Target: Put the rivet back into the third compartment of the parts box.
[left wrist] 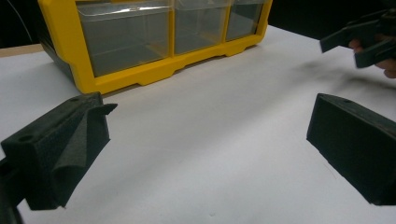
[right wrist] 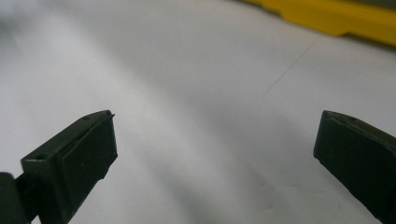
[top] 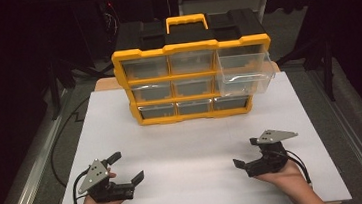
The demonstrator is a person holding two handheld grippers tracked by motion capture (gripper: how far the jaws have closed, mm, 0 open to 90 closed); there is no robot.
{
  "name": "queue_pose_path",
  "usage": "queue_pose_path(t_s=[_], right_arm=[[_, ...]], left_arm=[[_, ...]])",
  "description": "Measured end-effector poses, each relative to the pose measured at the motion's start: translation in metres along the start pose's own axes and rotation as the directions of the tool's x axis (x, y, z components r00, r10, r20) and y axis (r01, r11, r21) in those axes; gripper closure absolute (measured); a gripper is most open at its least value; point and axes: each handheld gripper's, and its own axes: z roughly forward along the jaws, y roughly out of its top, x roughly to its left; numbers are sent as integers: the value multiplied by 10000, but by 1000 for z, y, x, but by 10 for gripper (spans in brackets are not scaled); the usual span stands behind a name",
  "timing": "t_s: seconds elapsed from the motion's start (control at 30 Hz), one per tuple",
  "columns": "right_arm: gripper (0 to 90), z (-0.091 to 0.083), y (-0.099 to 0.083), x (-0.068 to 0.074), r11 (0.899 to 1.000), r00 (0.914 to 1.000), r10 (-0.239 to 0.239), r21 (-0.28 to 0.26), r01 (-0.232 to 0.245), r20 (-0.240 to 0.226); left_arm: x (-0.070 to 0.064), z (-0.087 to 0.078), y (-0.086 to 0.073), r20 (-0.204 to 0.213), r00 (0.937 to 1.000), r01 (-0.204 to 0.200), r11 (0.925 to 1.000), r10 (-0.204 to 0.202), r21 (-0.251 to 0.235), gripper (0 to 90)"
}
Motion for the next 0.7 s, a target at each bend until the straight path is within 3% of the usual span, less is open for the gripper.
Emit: queue_pose_path(t_s=[0.07, 0.1, 0.13, 0.17, 0.2, 0.23, 0.3, 0.47, 0.7], right_arm=[[0, -10, -3, 2, 9972, 9995, 203, -729, -187, 223], [0, -10, -3, 2, 9972, 9995, 203, -729, -187, 223], [0, -20, -7, 2, 9881, 9989, 374, -1500, -329, 278], [0, -20, -7, 2, 9881, 9989, 374, -1500, -329, 278], [0, -28, -12, 3, 9793, 9973, 410, -2005, -279, 614], [0, -31, -14, 3, 9767, 9956, 333, -2144, -139, 873], [0, -34, -19, 1, 9734, 9935, 397, -2289, -143, 1069], [0, -31, -24, -7, 9709, 9918, 895, -2300, -665, 911], [0, -31, -22, -2, 9698, 9906, 701, -2406, -401, 1177]], left_arm=[[1, 0, 0, -82, 10000, 35, 10000, -35, 40, 3], [1, 0, 0, -82, 10000, 35, 10000, -35, 40, 3], [1, 1, 0, -169, 9998, 84, 9999, -83, 64, 3], [1, 1, 0, -169, 9998, 84, 9999, -83, 64, 3], [2, 2, -1, -248, 9996, 149, 9998, -146, 119, 3], [2, 3, -1, -280, 9995, 178, 9997, -173, 160, 3], [2, 4, -1, -291, 9994, 188, 9996, -182, 192, 3], [0, 8, -1, -355, 9993, 126, 9993, -113, 359, 3], [1, 2, -1, -365, 9992, 151, 9995, -141, 260, 3]])
